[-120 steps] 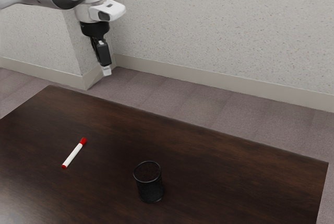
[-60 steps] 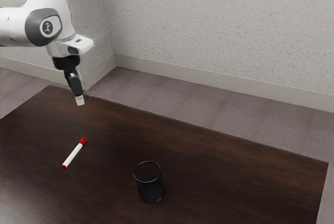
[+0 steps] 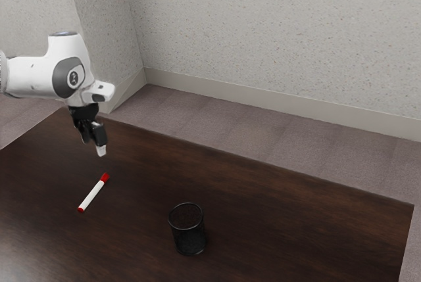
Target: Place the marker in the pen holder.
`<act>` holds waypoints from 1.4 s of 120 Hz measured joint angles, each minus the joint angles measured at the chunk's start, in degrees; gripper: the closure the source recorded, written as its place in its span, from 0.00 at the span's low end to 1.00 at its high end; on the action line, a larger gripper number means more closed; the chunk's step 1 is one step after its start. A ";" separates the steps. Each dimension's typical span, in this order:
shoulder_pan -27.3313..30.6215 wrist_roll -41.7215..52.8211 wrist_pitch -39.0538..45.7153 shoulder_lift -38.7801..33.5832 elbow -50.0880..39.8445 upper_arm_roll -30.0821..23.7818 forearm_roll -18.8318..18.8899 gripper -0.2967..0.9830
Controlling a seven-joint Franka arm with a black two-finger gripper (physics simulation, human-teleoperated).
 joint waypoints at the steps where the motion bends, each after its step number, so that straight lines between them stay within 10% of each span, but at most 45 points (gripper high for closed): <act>1: 0.08 -0.18 0.19 0.18 -0.02 0.00 -0.24 0.23; 46: 1.00 -7.34 8.19 7.01 -1.97 1.49 -2.60 0.57; 143: -0.33 -13.65 15.71 10.16 -5.67 1.52 -4.59 0.60; 168: -0.34 -14.51 16.59 10.41 -5.59 1.51 -5.54 0.75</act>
